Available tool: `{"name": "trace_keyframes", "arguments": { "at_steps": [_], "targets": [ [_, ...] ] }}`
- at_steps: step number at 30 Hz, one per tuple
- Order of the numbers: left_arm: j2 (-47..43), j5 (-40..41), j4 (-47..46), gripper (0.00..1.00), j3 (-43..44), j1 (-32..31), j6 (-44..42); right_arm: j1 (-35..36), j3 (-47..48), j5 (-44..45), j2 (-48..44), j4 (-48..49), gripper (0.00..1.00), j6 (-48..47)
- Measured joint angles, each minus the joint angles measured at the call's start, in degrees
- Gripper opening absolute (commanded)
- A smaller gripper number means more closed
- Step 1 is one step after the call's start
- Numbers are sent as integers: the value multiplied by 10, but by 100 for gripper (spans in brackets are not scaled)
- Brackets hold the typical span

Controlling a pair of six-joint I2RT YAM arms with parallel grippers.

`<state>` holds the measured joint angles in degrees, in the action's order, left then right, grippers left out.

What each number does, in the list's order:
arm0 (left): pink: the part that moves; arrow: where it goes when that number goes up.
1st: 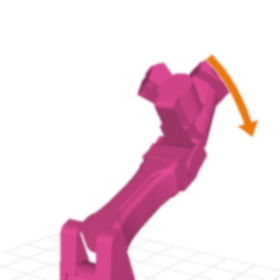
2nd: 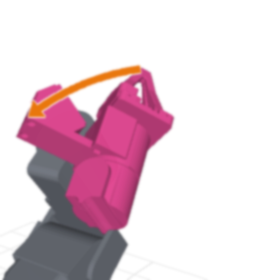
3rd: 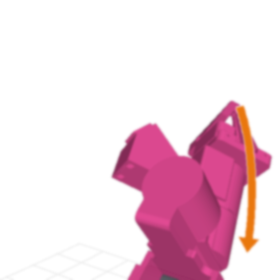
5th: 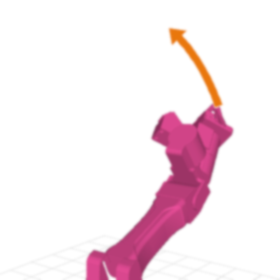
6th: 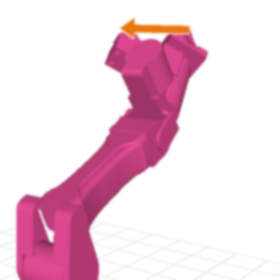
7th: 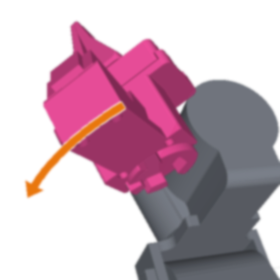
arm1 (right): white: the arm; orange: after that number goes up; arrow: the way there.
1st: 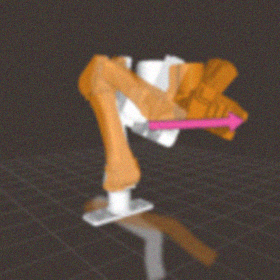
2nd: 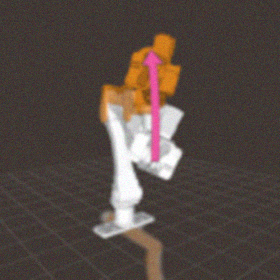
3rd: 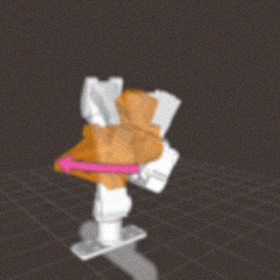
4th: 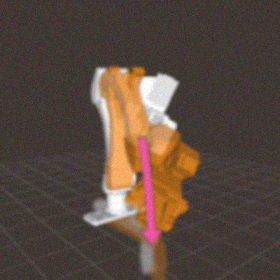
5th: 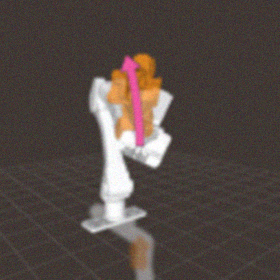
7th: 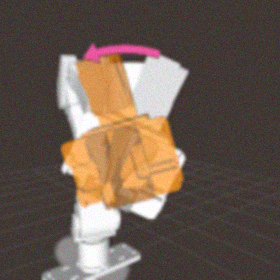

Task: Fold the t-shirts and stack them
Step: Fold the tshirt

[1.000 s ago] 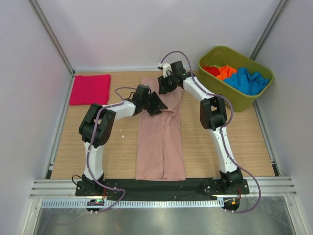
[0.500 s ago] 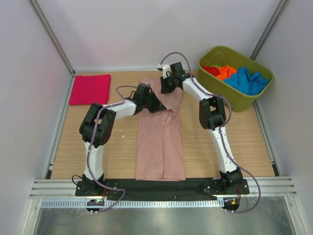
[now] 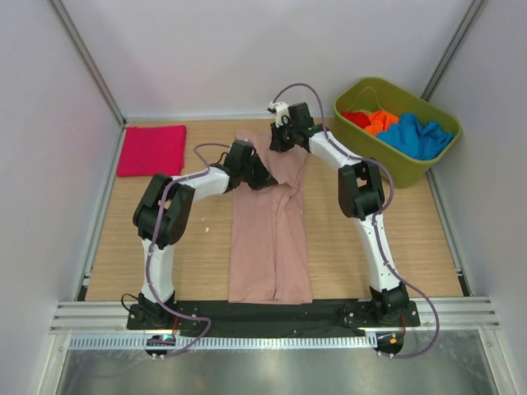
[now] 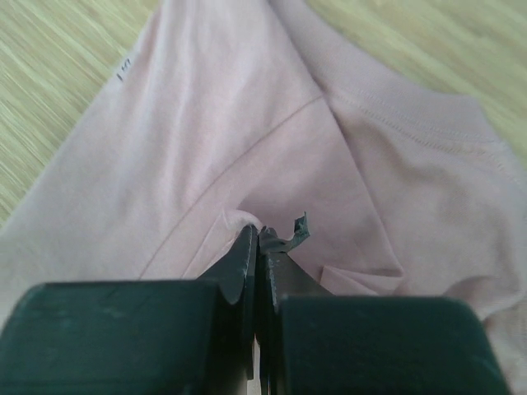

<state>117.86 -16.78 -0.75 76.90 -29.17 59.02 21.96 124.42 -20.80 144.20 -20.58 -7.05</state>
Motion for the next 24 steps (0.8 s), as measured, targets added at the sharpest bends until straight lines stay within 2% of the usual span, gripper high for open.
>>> {"name": "trace_keyframes", "arguments": {
  "at_steps": [10,24],
  "targets": [
    [-47,53,46,0,-1,2,-30,4,-26,-12,-17,99,1,45],
    [-90,108,82,0,-33,5,-60,39,-22,-36,-10,182,1,71]
  ]
}}
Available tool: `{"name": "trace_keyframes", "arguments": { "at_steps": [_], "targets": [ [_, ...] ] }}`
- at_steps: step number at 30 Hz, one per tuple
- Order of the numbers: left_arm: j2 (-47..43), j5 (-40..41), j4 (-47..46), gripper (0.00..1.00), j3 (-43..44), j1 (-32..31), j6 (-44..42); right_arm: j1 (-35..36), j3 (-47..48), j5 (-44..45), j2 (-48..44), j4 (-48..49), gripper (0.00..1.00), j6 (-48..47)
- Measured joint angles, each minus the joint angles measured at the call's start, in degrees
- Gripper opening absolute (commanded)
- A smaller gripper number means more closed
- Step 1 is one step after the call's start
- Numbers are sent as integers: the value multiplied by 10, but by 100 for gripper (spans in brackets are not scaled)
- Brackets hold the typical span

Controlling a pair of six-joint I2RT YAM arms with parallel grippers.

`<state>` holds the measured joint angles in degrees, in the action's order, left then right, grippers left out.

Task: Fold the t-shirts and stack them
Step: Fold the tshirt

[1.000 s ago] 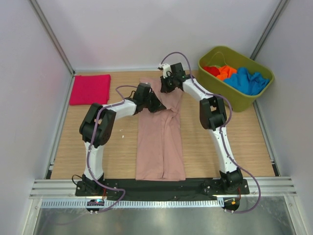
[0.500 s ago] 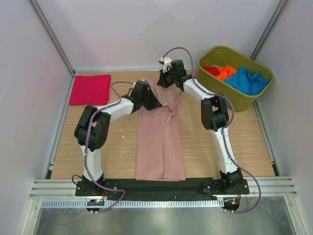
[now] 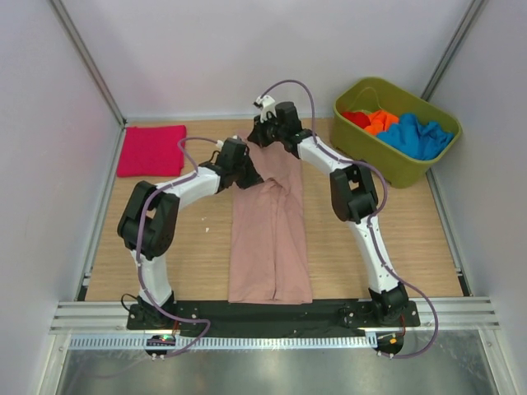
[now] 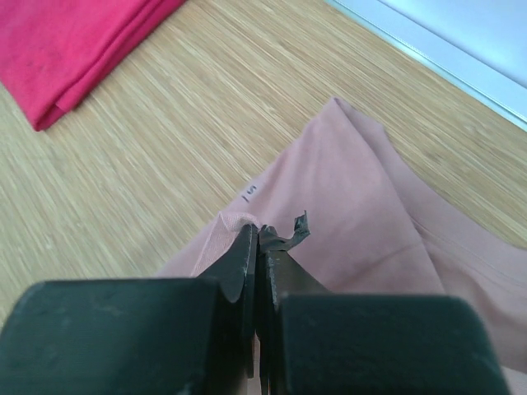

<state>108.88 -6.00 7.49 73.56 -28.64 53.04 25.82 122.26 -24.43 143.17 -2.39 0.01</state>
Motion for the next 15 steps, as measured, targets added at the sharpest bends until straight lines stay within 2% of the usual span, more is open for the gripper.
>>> {"name": "trace_keyframes", "arguments": {
  "at_steps": [7,9,11,12,13,14,15],
  "targets": [
    [0,24,22,0,-5,3,-9,6,12,-3,29,13,2,21],
    [0,30,30,0,-5,3,-10,5,12,-2,35,13,8,25],
    [0,35,40,2,-5,4,-10,4,12,2,37,10,16,32],
    [1,37,47,7,-5,5,-10,4,13,4,38,9,27,35],
    [2,38,57,14,-2,7,-10,4,14,9,38,6,33,38],
    [3,39,71,14,0,8,-11,4,16,16,38,5,45,40],
    [3,40,81,14,2,9,-11,4,19,20,38,5,49,43]
  ]
}}
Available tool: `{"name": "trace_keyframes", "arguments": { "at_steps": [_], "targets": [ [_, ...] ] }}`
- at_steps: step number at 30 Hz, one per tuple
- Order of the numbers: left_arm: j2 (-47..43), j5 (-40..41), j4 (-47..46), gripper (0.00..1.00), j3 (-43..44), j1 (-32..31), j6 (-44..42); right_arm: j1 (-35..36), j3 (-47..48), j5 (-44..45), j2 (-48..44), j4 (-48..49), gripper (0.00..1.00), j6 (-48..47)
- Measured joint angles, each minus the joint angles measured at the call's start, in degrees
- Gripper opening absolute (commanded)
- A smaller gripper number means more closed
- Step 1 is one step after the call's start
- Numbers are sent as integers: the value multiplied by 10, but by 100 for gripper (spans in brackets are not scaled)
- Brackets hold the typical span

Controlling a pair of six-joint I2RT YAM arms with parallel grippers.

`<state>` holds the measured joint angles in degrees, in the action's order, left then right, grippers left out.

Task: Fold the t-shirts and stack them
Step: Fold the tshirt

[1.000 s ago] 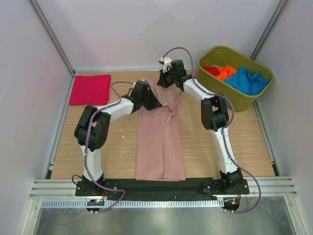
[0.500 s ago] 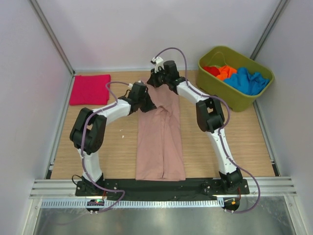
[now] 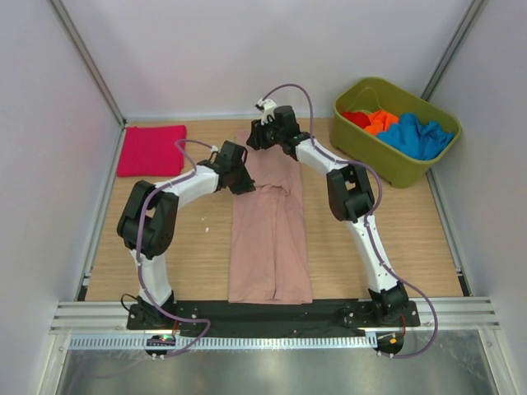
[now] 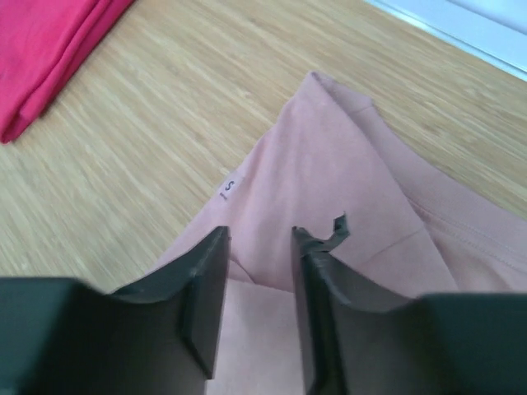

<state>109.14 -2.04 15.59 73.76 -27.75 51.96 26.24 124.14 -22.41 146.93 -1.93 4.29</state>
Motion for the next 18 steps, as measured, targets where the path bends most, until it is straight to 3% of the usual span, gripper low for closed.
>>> {"name": "trace_keyframes", "arguments": {
  "at_steps": [3,7,10,14,18],
  "targets": [
    [0,8,43,27,11,5,-3,-1,5,36,-6,-15,66,11],
    [-12,32,104,42,22,15,-23,-5,-18,103,-58,-104,68,42],
    [-60,47,153,52,14,26,-47,-6,-102,141,-168,-193,68,91],
    [-180,26,171,55,-48,35,-75,-11,-199,157,-328,-308,64,164],
    [-285,-41,189,55,-133,33,-91,6,-357,167,-499,-376,63,232]
  ]
}}
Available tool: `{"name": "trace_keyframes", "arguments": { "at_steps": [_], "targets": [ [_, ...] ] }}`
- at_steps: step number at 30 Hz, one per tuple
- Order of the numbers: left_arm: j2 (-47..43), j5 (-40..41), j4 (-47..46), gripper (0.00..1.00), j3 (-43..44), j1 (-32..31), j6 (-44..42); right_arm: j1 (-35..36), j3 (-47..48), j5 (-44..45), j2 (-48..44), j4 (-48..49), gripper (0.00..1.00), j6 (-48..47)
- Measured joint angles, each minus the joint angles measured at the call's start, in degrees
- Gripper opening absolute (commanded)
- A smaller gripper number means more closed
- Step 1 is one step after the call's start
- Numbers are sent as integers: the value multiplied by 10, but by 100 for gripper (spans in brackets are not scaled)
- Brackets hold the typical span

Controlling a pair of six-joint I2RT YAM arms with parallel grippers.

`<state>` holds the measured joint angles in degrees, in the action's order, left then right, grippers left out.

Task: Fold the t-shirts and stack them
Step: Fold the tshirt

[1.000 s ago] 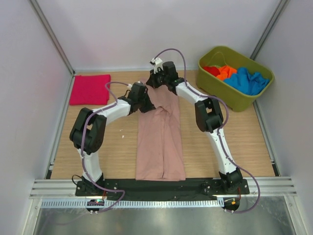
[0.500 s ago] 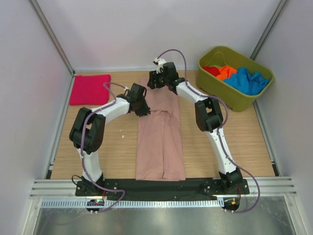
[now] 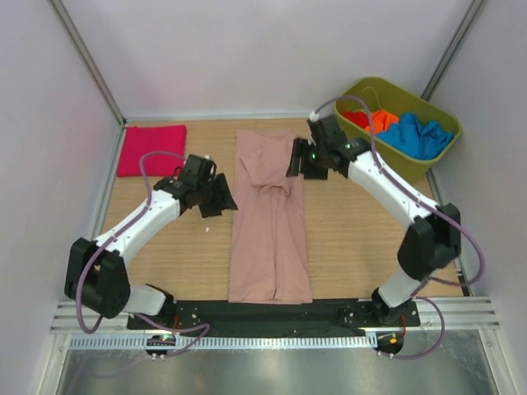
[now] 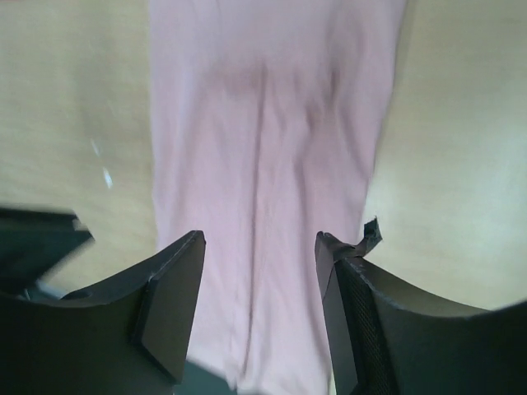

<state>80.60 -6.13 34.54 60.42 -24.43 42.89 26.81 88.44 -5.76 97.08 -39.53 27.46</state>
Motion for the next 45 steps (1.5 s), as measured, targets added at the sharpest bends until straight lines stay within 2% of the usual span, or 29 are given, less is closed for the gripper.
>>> {"name": "trace_keyframes", "arguments": {
  "at_steps": [5,8,11,15,20,33,45],
  "targets": [
    [-74,-54,33,57,-128,-4,0,68,-242,12,-163,-60,59,78],
    [-120,-77,48,57,-193,-10,12,93,-349,19,-236,-70,57,124],
    [-142,-99,51,58,-231,-20,30,117,-427,23,-293,-70,57,167],
    [-143,-100,52,58,-250,-47,54,152,-489,24,-321,-53,57,209],
    [-135,-94,49,56,-263,-76,80,189,-544,17,-330,-18,56,250],
    [-138,-89,13,54,-318,-124,139,304,-608,12,-336,65,54,336],
    [-161,-97,-24,47,-344,-158,183,362,-628,36,-355,89,38,398]
  ]
}}
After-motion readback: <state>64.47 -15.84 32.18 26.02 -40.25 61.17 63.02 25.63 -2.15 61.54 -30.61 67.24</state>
